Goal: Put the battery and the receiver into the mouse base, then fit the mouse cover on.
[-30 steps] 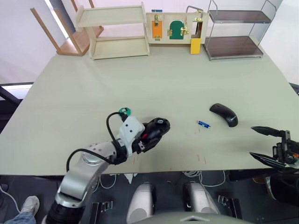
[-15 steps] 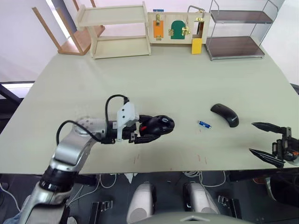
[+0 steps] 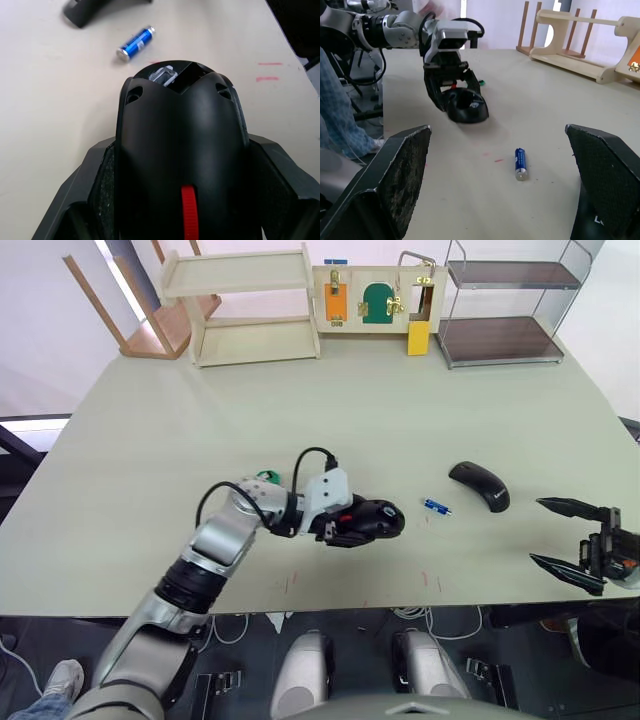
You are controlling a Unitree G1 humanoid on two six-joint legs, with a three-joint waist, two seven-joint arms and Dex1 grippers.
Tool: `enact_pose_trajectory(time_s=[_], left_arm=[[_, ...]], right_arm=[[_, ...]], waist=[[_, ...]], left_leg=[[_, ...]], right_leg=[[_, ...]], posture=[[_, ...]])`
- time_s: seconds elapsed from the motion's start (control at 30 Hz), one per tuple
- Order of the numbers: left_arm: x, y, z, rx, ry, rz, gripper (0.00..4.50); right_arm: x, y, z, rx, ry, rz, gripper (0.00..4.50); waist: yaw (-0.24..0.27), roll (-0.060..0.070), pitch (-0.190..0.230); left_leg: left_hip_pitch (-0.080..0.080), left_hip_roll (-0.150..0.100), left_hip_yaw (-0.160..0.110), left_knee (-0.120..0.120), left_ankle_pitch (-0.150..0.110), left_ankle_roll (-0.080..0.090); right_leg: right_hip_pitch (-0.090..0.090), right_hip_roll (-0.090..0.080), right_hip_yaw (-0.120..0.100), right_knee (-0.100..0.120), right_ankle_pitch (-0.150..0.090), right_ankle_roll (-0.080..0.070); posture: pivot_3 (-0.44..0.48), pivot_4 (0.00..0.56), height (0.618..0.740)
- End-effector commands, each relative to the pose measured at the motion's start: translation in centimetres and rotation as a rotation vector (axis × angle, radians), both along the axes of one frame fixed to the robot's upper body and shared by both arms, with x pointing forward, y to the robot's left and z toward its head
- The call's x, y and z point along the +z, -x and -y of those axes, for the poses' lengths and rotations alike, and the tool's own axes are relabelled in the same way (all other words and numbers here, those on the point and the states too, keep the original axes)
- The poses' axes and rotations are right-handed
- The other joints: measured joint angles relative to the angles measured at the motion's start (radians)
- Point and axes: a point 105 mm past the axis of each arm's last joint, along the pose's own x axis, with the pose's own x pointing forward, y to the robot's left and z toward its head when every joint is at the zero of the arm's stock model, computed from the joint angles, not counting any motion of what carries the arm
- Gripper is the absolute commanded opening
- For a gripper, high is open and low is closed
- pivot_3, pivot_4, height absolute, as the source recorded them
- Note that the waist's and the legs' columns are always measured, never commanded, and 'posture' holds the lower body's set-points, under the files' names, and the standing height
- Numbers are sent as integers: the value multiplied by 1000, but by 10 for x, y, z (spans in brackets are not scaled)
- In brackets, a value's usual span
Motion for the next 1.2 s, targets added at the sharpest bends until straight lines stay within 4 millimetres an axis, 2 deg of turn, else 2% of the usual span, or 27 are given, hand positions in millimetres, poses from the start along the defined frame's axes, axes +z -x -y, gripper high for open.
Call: enact_pose_trajectory(time_s=[0.03, 0.23, 0.47, 0.67, 0.8, 0.93, 1.2], left_arm=[[4, -2, 7, -9, -10, 49, 2909], [-7, 5, 11, -20, -29, 30, 2909], [-20, 5, 3, -6, -98, 39, 2909], [-20, 6, 5, -5, -96, 25, 2909], [-21, 7, 5, -2, -100, 15, 2909], [-23, 8, 3, -2, -112, 5, 2909], [-24, 7, 2, 2, -118, 6, 2909]], right_arm=[[6, 0, 3, -9, -4, 34, 4500], [6, 0, 3, -1, 3, 17, 4500], [-1, 5, 0, 30, 64, -16, 4500], [-8, 1, 1, 17, 92, -49, 4500], [-16, -9, -1, -40, 125, -145, 4500], [-27, -25, -4, -162, 233, -184, 4500], [-27, -42, -32, -216, 275, -193, 4500]], waist=[[0, 0, 0], [1, 0, 0], [1, 0, 0], [-1, 0, 0], [1, 0, 0], [-1, 0, 0], [-1, 0, 0]], left_leg=[[0, 0, 0, 0, 0, 0], [0, 0, 0, 0, 0, 0], [0, 0, 0, 0, 0, 0], [1, 0, 0, 1, 0, 0], [0, 0, 0, 3, 0, 0], [0, 0, 0, 4, 0, 0], [0, 0, 0, 7, 0, 0]], right_leg=[[0, 0, 0, 0, 0, 0], [0, 0, 0, 0, 0, 0], [0, 0, 0, 0, 0, 0], [0, 0, 1, 1, -2, -3], [0, 0, 0, 3, -2, -4], [0, 0, 0, 5, -2, -4], [-1, 0, 1, 9, -3, -4]], posture=[[0, 150, 740], [0, 150, 740], [0, 150, 740], [0, 150, 740], [0, 150, 740], [0, 150, 740], [0, 150, 740]])
